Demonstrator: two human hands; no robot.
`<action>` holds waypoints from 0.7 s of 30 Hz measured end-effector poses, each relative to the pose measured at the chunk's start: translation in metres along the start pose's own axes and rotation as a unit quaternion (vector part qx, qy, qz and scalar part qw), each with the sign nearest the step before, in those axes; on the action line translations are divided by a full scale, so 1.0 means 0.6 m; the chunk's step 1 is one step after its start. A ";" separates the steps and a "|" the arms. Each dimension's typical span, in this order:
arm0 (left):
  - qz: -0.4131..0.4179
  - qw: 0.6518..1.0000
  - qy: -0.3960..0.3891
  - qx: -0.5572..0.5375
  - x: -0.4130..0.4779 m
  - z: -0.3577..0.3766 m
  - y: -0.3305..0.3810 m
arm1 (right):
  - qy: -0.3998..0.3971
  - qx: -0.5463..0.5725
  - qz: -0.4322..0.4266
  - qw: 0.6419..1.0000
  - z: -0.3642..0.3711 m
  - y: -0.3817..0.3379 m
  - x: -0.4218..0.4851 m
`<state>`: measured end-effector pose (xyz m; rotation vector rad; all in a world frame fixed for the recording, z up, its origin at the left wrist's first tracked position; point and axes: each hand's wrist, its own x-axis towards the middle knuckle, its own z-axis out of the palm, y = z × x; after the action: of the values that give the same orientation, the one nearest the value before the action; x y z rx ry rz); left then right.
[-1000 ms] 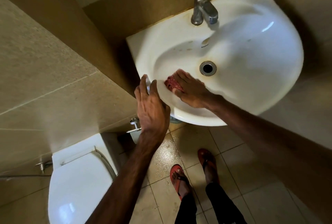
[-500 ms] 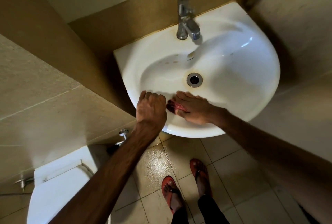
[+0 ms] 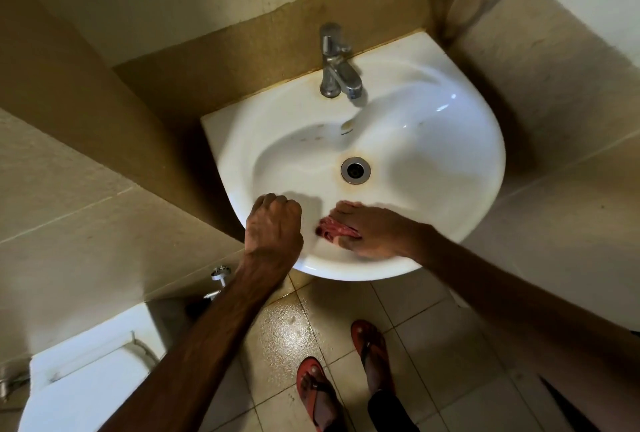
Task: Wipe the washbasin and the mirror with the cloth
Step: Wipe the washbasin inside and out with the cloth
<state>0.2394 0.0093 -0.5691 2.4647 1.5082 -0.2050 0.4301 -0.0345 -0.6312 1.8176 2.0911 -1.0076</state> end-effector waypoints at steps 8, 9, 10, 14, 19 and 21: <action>0.014 1.000 0.008 0.020 -0.005 0.005 0.002 | 0.069 0.001 0.016 0.997 0.008 -0.011 0.039; 0.015 1.000 0.009 0.021 -0.004 0.005 0.003 | 0.096 0.000 0.030 0.995 0.016 -0.010 0.065; 0.016 1.000 0.010 0.021 -0.003 0.006 0.002 | 0.117 0.008 0.047 0.992 0.020 -0.010 0.091; 0.018 1.000 0.012 0.018 -0.004 0.009 -0.001 | 0.159 0.038 0.098 0.982 0.019 -0.006 0.159; 0.014 1.000 0.011 -0.009 -0.002 0.005 -0.006 | 0.147 -0.037 0.081 0.985 0.025 0.003 0.102; 0.008 1.000 0.006 -0.020 -0.002 0.004 -0.007 | 0.125 -0.050 0.089 0.987 0.020 0.002 0.053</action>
<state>0.2352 0.0095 -0.5719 2.4511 1.4814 -0.1564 0.4204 -0.0162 -0.6581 2.1285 2.0213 -0.6484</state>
